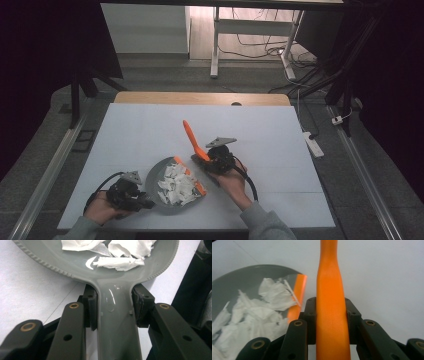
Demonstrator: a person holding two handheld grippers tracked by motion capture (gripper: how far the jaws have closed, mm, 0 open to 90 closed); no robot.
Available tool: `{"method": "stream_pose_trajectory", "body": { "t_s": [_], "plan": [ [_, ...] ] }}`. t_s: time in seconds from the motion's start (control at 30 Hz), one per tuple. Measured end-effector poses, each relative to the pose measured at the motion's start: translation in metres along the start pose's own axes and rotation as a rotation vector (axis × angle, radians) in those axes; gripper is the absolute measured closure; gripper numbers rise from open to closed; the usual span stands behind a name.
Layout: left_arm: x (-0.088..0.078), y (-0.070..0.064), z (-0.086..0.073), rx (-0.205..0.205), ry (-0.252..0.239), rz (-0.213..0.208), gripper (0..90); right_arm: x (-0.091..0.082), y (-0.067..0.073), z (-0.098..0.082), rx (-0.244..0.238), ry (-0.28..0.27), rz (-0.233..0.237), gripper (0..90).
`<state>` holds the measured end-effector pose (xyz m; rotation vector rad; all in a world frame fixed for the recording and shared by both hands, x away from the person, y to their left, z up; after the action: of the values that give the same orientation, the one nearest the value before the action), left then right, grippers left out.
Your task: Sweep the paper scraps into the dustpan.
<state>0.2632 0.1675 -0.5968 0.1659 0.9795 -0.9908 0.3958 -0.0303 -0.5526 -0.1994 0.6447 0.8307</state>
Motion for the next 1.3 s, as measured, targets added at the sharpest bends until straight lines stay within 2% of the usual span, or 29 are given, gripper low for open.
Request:
{"method": "stream_pose_trajectory", "body": {
  "t_s": [0.23, 0.5, 0.57, 0.67, 0.77, 0.87, 1.07, 1.3],
  "plan": [
    [0.0, 0.0, 0.0, 0.002, -0.002, 0.002, 60.9, 0.008, 0.024, 0.0, -0.035, 0.013, 0.024, 70.2],
    [0.0, 0.0, 0.0, 0.002, -0.001, 0.003, 60.9, 0.016, 0.048, 0.008, 0.003, -0.011, 0.067, 70.2],
    [0.0, 0.0, 0.0, 0.002, -0.001, 0.001, 60.9, 0.019, 0.055, 0.012, 0.015, -0.018, 0.093, 70.2],
    [0.0, 0.0, 0.0, 0.001, -0.003, 0.001, 60.9, 0.021, 0.07, 0.017, 0.042, -0.026, 0.161, 70.2],
    [-0.001, 0.0, 0.0, 0.002, -0.001, 0.0, 60.9, 0.02, 0.078, 0.022, 0.03, -0.047, 0.188, 70.2],
    [-0.001, 0.0, 0.0, 0.001, -0.003, 0.0, 60.8, 0.013, 0.074, 0.028, 0.037, -0.078, 0.187, 70.1],
    [0.0, 0.0, 0.0, 0.0, -0.001, -0.002, 60.9, -0.007, 0.048, 0.038, 0.027, -0.145, 0.125, 70.2],
    [0.001, 0.0, 0.0, -0.002, -0.001, -0.002, 60.9, -0.02, 0.027, 0.034, 0.053, -0.158, 0.104, 70.2]
  ]
}}
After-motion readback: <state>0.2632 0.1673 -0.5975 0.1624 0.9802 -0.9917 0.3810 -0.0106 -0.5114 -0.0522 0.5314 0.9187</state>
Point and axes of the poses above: each handheld gripper's, and its own axes: x roughly forward along the jaws, z roughly out of its top, y roughly to its left, the point moved 9 cm from there along x, roughly forward along the jaws, and after that the axes turned 6 degrees about -y, right-handed, at the moved point
